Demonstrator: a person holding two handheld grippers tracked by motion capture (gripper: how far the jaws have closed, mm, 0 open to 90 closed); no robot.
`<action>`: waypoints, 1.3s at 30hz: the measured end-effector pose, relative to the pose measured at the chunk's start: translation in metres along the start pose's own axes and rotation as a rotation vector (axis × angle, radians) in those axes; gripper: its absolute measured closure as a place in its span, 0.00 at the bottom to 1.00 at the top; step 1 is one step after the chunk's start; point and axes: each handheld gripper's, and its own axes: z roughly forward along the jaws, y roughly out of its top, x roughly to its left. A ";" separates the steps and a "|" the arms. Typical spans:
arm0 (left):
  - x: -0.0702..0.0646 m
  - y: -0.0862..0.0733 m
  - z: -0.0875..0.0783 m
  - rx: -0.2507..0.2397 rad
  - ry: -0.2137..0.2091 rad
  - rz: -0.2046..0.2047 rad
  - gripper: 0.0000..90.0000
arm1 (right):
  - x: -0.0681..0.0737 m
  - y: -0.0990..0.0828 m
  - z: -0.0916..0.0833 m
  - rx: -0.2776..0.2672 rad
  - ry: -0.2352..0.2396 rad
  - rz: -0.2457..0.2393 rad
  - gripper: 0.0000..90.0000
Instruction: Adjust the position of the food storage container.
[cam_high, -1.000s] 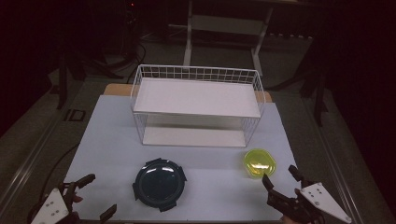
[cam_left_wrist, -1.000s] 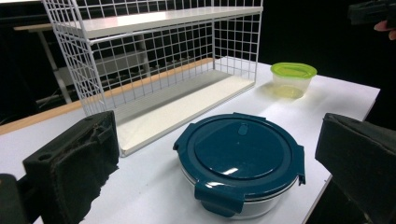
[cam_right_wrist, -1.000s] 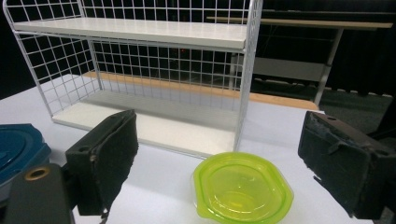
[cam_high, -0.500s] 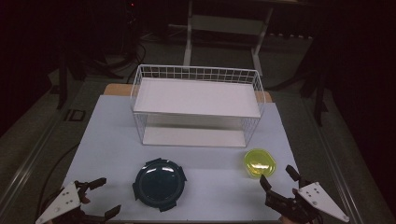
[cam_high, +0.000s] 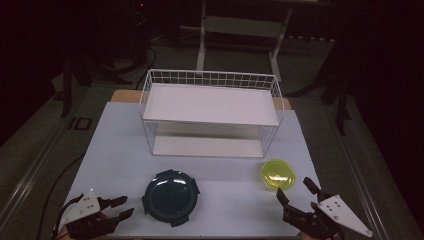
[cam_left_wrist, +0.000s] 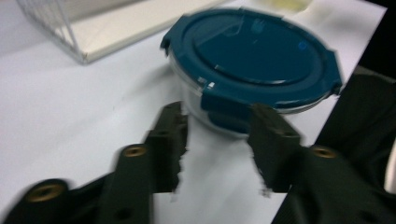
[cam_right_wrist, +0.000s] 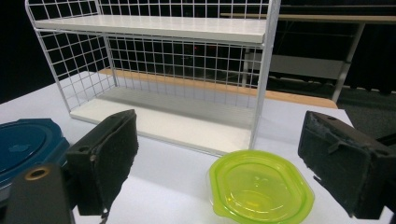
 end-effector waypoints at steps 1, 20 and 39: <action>0.001 -0.001 0.002 0.013 -0.005 -0.007 0.69 | 0.000 0.000 0.000 0.000 0.000 0.001 0.13; -0.003 0.001 0.032 0.115 -0.049 -0.012 0.98 | 0.001 -0.002 0.002 0.010 0.023 0.005 0.15; 0.013 0.015 0.049 0.119 -0.002 -0.032 0.99 | 0.002 -0.003 0.004 0.017 0.035 0.005 0.15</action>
